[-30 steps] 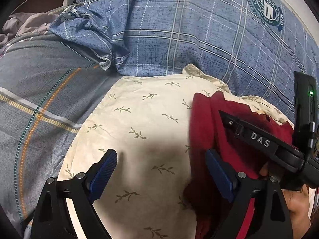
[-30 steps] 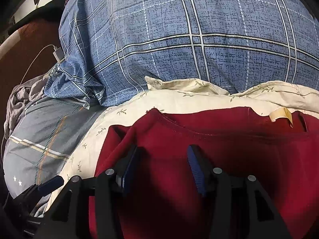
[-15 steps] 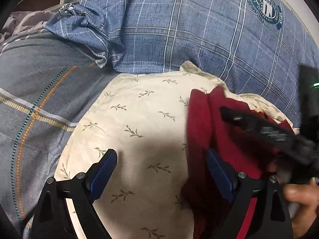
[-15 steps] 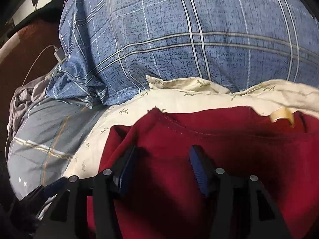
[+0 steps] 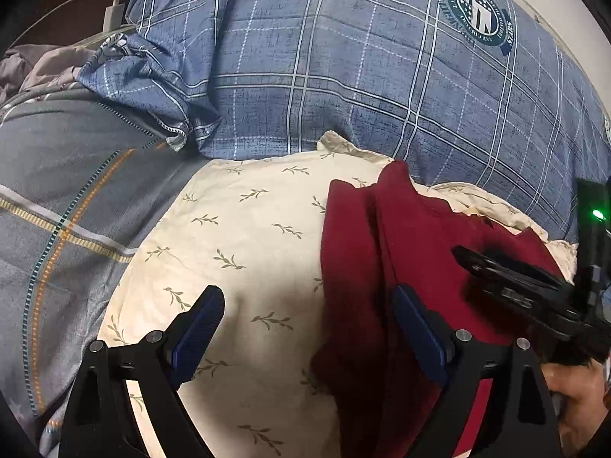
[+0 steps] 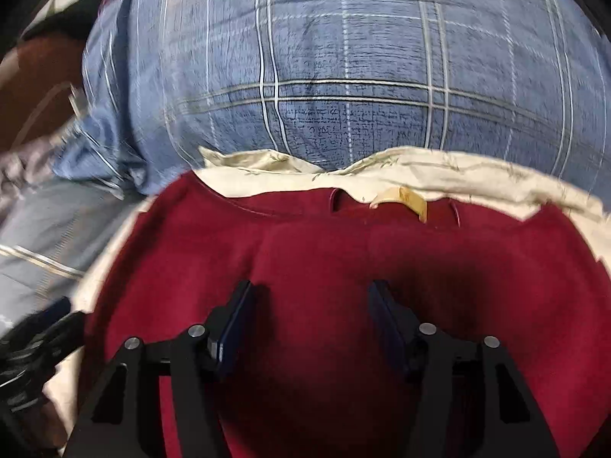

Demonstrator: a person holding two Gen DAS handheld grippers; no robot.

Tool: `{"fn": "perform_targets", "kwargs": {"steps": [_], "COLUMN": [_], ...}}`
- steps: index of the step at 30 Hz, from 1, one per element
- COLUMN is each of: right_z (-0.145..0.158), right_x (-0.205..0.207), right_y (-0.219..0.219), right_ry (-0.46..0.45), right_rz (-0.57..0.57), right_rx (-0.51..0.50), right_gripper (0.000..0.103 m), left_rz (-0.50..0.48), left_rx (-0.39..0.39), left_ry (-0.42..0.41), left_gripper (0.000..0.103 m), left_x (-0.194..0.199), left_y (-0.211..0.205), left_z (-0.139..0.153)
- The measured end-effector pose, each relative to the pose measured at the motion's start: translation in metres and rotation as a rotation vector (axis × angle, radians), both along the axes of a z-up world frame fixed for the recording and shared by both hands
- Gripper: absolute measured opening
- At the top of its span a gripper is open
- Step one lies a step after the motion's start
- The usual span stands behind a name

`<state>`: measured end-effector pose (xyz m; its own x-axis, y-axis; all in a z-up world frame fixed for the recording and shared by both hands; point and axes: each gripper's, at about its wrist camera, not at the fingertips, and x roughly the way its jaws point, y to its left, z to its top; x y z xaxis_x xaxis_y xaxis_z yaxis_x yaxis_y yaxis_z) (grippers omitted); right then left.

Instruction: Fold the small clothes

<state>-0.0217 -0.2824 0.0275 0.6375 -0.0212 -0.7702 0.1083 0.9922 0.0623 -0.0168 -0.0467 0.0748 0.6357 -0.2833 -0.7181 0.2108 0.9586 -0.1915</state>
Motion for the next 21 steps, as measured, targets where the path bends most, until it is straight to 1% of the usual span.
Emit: {"fn": "perform_targets", "kwargs": {"steps": [1, 4, 6, 10, 18, 21], "right_z": [-0.004, -0.007, -0.008, -0.007, -0.006, 0.002], "right_x": [0.007, 0.015, 0.013, 0.009, 0.012, 0.012], "right_y": [0.002, -0.001, -0.005, -0.007, -0.002, -0.001], "right_ry": [0.014, 0.035, 0.028, 0.025, 0.03, 0.061], "right_rz": [-0.007, -0.013, -0.012, -0.011, -0.008, -0.004], "right_rx": [-0.011, 0.018, 0.043, 0.032, 0.037, 0.027], "right_gripper": [0.065, 0.067, 0.067, 0.068, 0.069, 0.069], "left_rz": [0.001, 0.002, 0.003, 0.001, -0.01, -0.032], "left_rx": [0.01, 0.024, 0.019, 0.022, 0.003, -0.017], "left_ry": [-0.002, -0.005, -0.005, -0.01, -0.018, -0.016], "left_gripper": [0.09, 0.09, 0.09, 0.09, 0.09, 0.09], "left_x": [0.0, 0.0, 0.0, -0.002, -0.007, -0.009], "left_y": [-0.001, -0.003, -0.003, -0.003, 0.002, 0.004], "left_z": [-0.001, -0.001, -0.001, 0.001, 0.006, 0.009]}}
